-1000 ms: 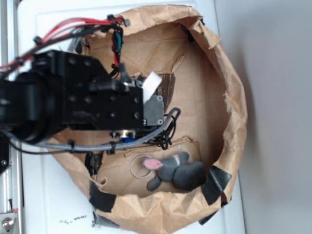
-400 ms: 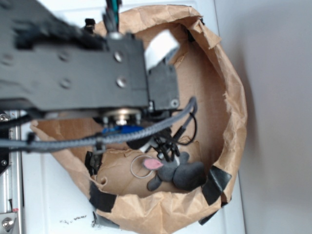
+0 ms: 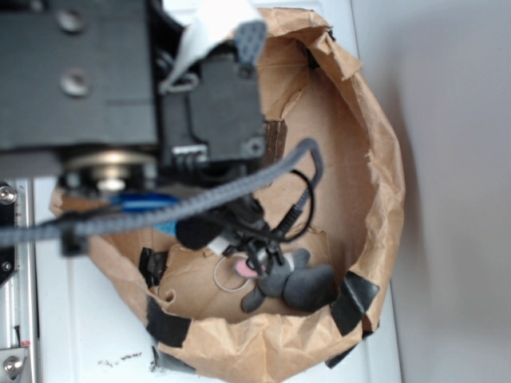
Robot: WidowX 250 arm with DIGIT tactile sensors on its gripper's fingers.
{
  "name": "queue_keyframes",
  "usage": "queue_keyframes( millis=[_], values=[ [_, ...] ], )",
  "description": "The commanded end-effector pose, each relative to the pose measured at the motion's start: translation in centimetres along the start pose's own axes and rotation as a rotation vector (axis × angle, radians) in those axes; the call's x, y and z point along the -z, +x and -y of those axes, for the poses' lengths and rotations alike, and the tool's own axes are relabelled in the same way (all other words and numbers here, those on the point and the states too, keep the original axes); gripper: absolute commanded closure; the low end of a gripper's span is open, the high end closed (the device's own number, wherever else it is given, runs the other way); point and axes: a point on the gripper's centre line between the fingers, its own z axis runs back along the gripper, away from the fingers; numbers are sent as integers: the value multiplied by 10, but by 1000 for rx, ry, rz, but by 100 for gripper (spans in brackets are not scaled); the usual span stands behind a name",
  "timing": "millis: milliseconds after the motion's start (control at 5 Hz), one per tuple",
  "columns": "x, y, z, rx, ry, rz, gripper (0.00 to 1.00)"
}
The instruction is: Grab the blue sponge.
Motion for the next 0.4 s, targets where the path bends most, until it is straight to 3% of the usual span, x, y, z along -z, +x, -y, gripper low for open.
queue_keyframes(
  millis=[0,200],
  values=[
    [-14,9,-6,-14,-50,62,100],
    [-11,9,-6,-14,-42,67,100]
  ],
)
